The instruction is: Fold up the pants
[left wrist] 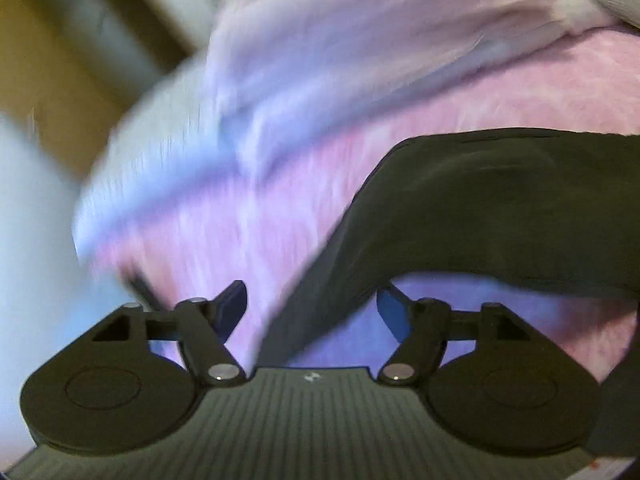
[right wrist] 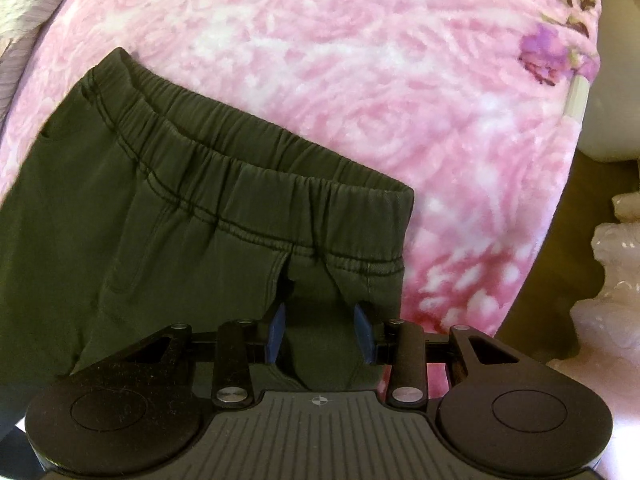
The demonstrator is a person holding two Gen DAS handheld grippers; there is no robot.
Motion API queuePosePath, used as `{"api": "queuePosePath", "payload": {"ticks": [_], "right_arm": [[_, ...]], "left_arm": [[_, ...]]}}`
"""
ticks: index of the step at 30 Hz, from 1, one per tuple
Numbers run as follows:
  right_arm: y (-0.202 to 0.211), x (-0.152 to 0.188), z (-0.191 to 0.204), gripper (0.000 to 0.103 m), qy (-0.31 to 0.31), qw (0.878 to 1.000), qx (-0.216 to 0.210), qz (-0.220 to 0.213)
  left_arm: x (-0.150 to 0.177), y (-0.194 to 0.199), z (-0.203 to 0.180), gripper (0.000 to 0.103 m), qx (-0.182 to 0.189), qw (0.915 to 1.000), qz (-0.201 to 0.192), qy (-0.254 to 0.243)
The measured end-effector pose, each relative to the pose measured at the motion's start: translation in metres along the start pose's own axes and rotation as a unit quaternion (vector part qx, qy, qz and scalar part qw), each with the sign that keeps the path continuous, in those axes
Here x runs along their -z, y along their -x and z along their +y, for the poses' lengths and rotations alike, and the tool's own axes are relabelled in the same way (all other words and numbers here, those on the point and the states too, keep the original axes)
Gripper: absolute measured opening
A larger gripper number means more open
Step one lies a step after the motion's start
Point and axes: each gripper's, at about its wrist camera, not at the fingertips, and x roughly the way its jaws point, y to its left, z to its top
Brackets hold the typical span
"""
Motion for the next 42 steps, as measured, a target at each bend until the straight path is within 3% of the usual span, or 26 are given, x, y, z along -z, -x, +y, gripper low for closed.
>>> {"api": "queuePosePath", "payload": {"ticks": [3, 6, 8, 11, 13, 18, 20, 22, 24, 25, 26, 27, 29, 35, 36, 37, 39, 42], "right_arm": [[0.006, 0.001, 0.003, 0.035, 0.010, 1.000, 0.010, -0.004], [0.012, 0.001, 0.006, 0.035, 0.010, 1.000, 0.021, -0.012], [0.015, 0.001, 0.009, 0.035, 0.007, 0.999, 0.027, -0.016], [0.018, 0.002, 0.017, 0.035, 0.008, 0.999, 0.032, -0.026], [0.021, 0.002, 0.024, 0.035, 0.010, 0.999, 0.037, -0.035], [0.018, 0.006, 0.051, 0.036, 0.021, 0.997, 0.057, -0.056], [0.018, 0.013, 0.057, 0.036, 0.024, 0.996, 0.067, -0.060], [0.017, 0.021, 0.061, 0.035, 0.022, 0.995, 0.074, -0.060], [0.018, 0.030, 0.065, 0.036, 0.021, 0.995, 0.079, -0.060], [0.019, 0.035, 0.067, 0.036, 0.021, 0.995, 0.081, -0.059], [0.020, 0.038, 0.069, 0.036, 0.021, 0.995, 0.083, -0.059], [0.021, 0.041, 0.070, 0.036, 0.021, 0.994, 0.084, -0.059], [0.024, 0.048, 0.075, 0.036, 0.023, 0.994, 0.085, -0.061], [0.035, 0.056, 0.092, 0.036, 0.034, 0.994, 0.075, -0.075], [0.037, 0.057, 0.094, 0.036, 0.038, 0.994, 0.072, -0.078], [0.039, 0.057, 0.096, 0.036, 0.043, 0.993, 0.070, -0.082], [0.041, 0.059, 0.096, 0.036, 0.046, 0.993, 0.072, -0.087], [0.041, 0.060, 0.092, 0.036, 0.041, 0.993, 0.070, -0.087]], "left_arm": [[0.047, -0.030, 0.021, 0.068, 0.053, 0.9921, 0.079, 0.082], [0.080, -0.039, 0.038, 0.068, 0.081, 0.9797, 0.106, 0.149], [0.091, -0.048, 0.061, 0.067, 0.101, 0.9630, 0.108, 0.225], [0.094, -0.069, 0.095, 0.069, 0.111, 0.9270, 0.094, 0.345], [0.086, -0.091, 0.111, 0.069, 0.100, 0.9200, 0.094, 0.367], [0.070, -0.155, 0.124, 0.068, 0.096, 0.9345, 0.109, 0.325], [0.072, -0.180, 0.124, 0.068, 0.095, 0.9351, 0.126, 0.317], [0.078, -0.204, 0.121, 0.057, 0.102, 0.9338, 0.144, 0.311], [0.083, -0.220, 0.117, 0.053, 0.107, 0.9339, 0.161, 0.301], [0.084, -0.222, 0.117, 0.043, 0.110, 0.9347, 0.155, 0.300], [0.082, -0.221, 0.117, 0.037, 0.114, 0.9377, 0.146, 0.294], [0.078, -0.219, 0.117, 0.017, 0.107, 0.9442, 0.141, 0.278], [0.071, -0.212, 0.123, 0.009, 0.108, 0.9510, 0.126, 0.261], [0.010, -0.181, 0.160, 0.009, 0.053, 0.9812, -0.006, 0.185], [-0.001, -0.182, 0.164, 0.008, 0.039, 0.9844, -0.017, 0.171], [-0.011, -0.184, 0.166, 0.008, 0.001, 0.9877, -0.022, 0.155], [-0.024, -0.194, 0.175, 0.012, -0.041, 0.9886, -0.021, 0.144], [-0.022, -0.205, 0.191, 0.013, -0.048, 0.9799, 0.014, 0.193]]}}
